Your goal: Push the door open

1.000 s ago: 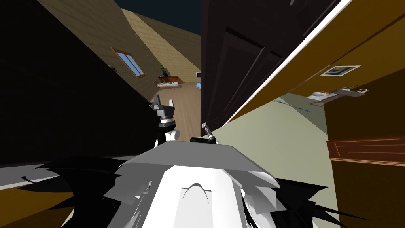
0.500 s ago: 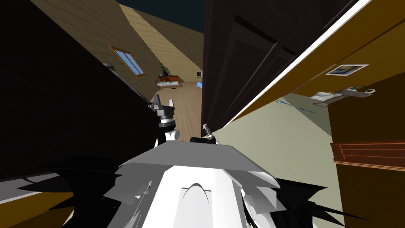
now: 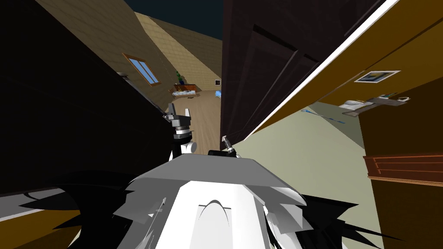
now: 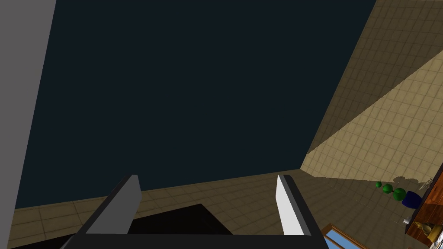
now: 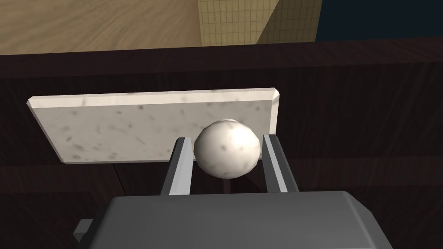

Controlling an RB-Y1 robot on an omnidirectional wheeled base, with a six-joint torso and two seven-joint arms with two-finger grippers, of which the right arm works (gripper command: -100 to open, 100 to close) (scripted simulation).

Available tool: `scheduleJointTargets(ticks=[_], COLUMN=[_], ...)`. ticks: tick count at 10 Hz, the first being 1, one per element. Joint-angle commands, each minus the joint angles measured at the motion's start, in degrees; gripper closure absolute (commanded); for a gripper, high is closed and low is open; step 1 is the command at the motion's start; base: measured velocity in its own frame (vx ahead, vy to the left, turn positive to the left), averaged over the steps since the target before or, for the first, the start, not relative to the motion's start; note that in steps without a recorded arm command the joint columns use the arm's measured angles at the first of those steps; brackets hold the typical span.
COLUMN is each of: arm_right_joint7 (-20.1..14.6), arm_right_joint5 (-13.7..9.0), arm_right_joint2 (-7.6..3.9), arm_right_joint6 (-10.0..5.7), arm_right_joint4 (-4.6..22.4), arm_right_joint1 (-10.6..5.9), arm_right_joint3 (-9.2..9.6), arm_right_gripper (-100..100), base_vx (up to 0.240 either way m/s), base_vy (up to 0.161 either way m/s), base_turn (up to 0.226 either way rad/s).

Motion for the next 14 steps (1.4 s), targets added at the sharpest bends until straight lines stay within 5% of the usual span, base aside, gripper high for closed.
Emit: scheduleJointTargets(ticks=[1,11,12,14], arm_right_joint7=[0.3,3.3,2.7,2.6], arm_right_joint5=[-0.4,-4.5,-4.0,-4.0], arm_right_joint2=[-0.07,0.06,-0.26,-0.30], arm_right_joint6=[-0.05,0.39,-0.07,-0.08], arm_right_joint4=[0.1,2.9,2.3,2.0], arm_right_joint1=[-0.56,-3.42,-2.54,-2.25], arm_right_joint3=[-0.79,-7.97,-6.95,-6.82], arm_right_gripper=[100,100,-100,-100], base_vx=[0.145,0.159,-0.022,-0.172], base_vy=[0.082,0.129,0.057,-0.046], base_turn=[-0.040,-0.061,-0.065,-0.007])
